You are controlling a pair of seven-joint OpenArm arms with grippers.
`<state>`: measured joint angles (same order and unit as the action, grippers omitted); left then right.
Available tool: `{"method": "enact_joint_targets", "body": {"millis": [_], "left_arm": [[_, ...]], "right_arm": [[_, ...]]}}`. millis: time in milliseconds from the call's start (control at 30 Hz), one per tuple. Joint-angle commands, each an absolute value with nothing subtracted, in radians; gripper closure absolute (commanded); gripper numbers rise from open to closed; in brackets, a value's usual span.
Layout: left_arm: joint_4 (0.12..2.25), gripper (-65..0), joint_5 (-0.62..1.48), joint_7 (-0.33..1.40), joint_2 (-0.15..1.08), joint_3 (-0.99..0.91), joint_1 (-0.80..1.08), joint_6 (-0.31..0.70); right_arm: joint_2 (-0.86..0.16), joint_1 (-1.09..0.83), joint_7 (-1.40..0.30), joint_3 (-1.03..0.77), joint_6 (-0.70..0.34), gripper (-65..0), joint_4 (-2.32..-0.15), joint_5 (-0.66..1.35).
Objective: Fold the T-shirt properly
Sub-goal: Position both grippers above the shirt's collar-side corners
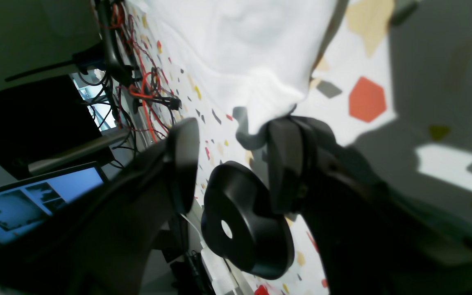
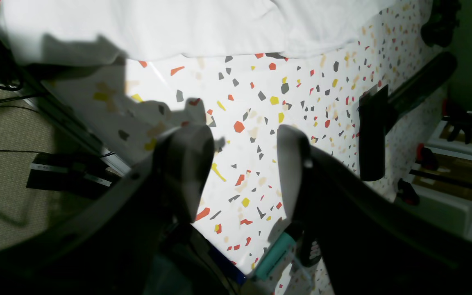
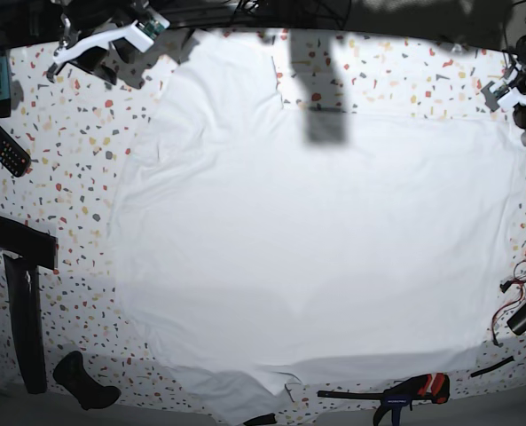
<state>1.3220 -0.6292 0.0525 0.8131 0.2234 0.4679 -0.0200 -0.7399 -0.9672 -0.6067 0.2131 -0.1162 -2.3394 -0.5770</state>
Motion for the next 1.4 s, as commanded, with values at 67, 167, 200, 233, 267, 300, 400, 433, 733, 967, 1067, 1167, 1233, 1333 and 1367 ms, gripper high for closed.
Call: {"method": "enact_joint_targets", "body": {"millis": [67,167,200,233,267,300,400,433,733,967,1067,1167,1233,1333,1367], "left_arm": [[1.343,-27.9,-0.625,0.03,0.83,0.231,0.472,0.033],[1.401,-27.9,-0.624,0.059,0.838,0.231,0.474,0.033],[1.424,-27.9,-0.624,0.068,0.838,0.231,0.474,0.033],[1.448,-27.9,-0.624,0.074,0.84,0.231,0.474,0.033],[1.472,-27.9,-0.619,0.075,0.842,0.231,0.474,0.034],[1.49,-27.9,-0.616,0.075,0.845,0.231,0.474,0.034],[1.509,-27.9,-0.609,0.082,0.854,0.231,0.471,0.034],[1.509,-27.9,-0.608,0.086,0.857,0.231,0.471,0.034],[1.509,-16.8,-0.522,0.111,0.862,0.231,0.473,0.034],[1.509,0.0,-0.523,0.112,0.862,0.231,0.474,0.033],[1.511,0.0,-0.523,0.115,0.862,0.231,0.474,0.033],[1.52,0.0,-0.523,0.143,0.862,0.231,0.474,0.033],[1.527,0.0,-0.523,0.161,0.862,0.231,0.474,0.033],[1.534,0.0,-0.523,0.16,0.862,0.231,0.474,0.033],[1.535,0.0,-0.523,0.16,0.862,0.231,0.474,0.033]], "right_arm": [[-0.748,-0.975,-0.598,0.21,-0.104,-29.7,-2.356,-0.592],[-0.748,-0.975,-0.598,0.21,-0.104,-29.7,-2.356,-0.592],[-0.748,-0.975,-0.598,0.21,-0.104,-29.7,-2.356,-0.592],[-0.748,-0.975,-0.598,0.21,-0.104,-29.7,-2.356,-0.592],[-0.748,-0.975,-0.598,0.21,-0.104,-29.7,-2.356,-0.592],[-0.748,-0.975,-0.598,0.21,-0.104,-29.7,-2.356,-0.592],[-0.748,-0.975,-0.598,0.21,-0.104,-29.7,-2.356,-0.592],[-0.748,-0.975,-0.599,0.21,-0.104,-29.7,-2.356,-0.592],[-0.748,-0.975,-0.599,0.21,-0.104,-29.7,-2.356,-0.592],[-0.748,-0.972,-0.599,0.21,-0.105,-29.7,-2.356,-0.591],[-0.748,-0.951,-0.598,0.21,-0.158,-29.7,-2.356,-0.591],[-0.748,-0.933,-0.559,0.21,-0.255,-29.7,-2.356,-0.537],[-0.748,-0.93,-0.535,0.21,-0.311,-29.8,-2.356,-0.499],[-0.748,-0.928,-0.534,0.21,-0.341,-29.7,-2.356,-0.487],[-0.748,-0.928,-0.534,0.21,-0.34,-29.7,-2.356,-0.487]]}}
